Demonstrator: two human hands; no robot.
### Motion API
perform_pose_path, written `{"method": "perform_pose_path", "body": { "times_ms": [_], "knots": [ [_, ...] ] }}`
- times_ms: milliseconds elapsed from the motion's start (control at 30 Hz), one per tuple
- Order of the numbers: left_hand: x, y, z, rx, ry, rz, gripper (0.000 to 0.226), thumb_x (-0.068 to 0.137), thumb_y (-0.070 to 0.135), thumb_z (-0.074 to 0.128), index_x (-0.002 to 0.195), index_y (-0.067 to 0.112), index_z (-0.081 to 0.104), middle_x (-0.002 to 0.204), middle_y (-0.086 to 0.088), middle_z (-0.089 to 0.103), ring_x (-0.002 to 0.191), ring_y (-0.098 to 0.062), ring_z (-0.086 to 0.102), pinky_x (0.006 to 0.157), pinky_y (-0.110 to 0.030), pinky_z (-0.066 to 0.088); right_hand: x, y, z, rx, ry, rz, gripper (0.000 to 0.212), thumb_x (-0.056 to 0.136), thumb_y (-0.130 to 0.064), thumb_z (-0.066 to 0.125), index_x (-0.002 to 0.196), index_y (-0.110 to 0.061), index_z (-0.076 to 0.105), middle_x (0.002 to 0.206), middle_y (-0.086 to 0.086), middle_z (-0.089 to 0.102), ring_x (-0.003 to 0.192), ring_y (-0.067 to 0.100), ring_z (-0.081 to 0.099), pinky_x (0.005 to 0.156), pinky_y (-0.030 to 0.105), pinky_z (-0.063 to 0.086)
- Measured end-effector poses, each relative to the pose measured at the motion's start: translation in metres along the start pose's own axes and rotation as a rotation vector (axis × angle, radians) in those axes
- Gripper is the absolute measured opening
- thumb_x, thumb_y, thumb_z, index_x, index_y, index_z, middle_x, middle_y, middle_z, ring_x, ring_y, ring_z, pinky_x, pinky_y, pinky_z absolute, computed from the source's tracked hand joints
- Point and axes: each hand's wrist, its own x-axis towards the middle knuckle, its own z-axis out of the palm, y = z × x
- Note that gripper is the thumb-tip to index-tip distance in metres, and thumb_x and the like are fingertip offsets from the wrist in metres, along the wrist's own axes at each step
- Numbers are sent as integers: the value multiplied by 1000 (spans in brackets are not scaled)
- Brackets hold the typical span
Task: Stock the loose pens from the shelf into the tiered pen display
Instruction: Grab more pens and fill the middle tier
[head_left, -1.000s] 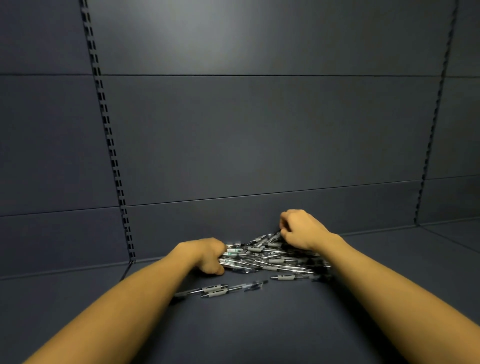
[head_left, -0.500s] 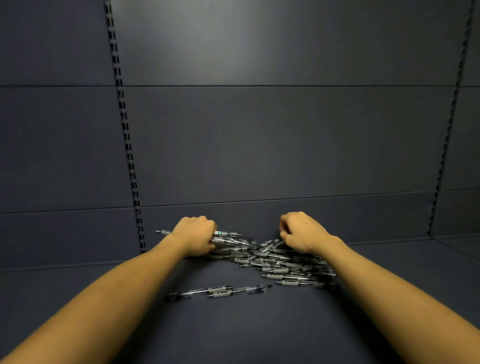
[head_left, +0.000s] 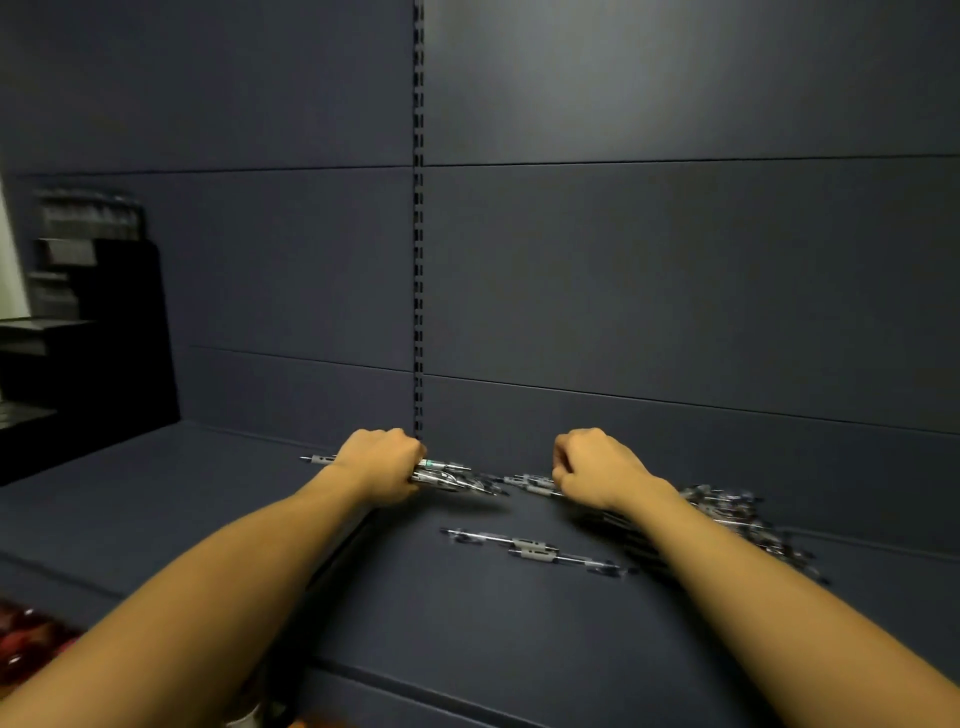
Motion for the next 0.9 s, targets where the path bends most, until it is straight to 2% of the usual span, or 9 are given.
{"method": "perform_pose_path", "body": {
  "times_ms": [67,300,433,533,633,800,900],
  "knots": [
    [-16,-19,3,27,-14,-49,14,93,37,57,92,23,55,90,-3,58,80,-26,58,68,-33,44,8,-20,7,15,-6,-39,8,93,-20,52,85,-19,53,95,2,57,85,26,58,72,38,52],
    [-69,-92,9,46,-18,-184,22,95,43,57,101,22,61,87,2,55,77,-21,56,69,-33,47,34,-99,24,35,-42,-151,12,94,-20,51,83,-17,53,91,4,58,79,26,58,66,36,49],
    [-99,-138,17,83,-12,-241,22,94,43,57,101,22,61,87,2,55,83,-23,61,70,-34,47,47,-151,31,44,-54,-173,12,94,-19,51,84,-14,56,88,5,61,79,27,60,66,37,50],
    [-122,-177,24,98,-16,-259,25,94,46,56,103,23,61,93,-1,59,91,-25,64,70,-35,45,57,-193,37,62,-56,-173,13,94,-19,51,87,-13,60,86,4,61,78,26,60,68,38,52],
    [-146,-216,32,85,-3,-270,26,94,46,56,103,23,62,104,-4,66,95,-27,65,75,-37,49,66,-239,47,72,-55,-173,13,94,-21,51,87,-14,60,87,4,61,81,27,62,69,38,53],
    [-180,-279,44,130,-31,-227,30,94,46,56,112,22,62,114,-7,65,105,-31,64,80,-38,48,77,-313,63,82,-50,-161,15,96,-22,51,83,-17,56,87,5,62,77,26,61,62,33,47],
    [-199,-314,49,127,-32,-222,29,95,43,55,112,20,61,113,-8,64,104,-32,64,81,-38,48,84,-351,70,92,-43,-143,16,96,-24,52,82,-17,56,85,3,61,77,25,60,65,34,50]
  ]
}}
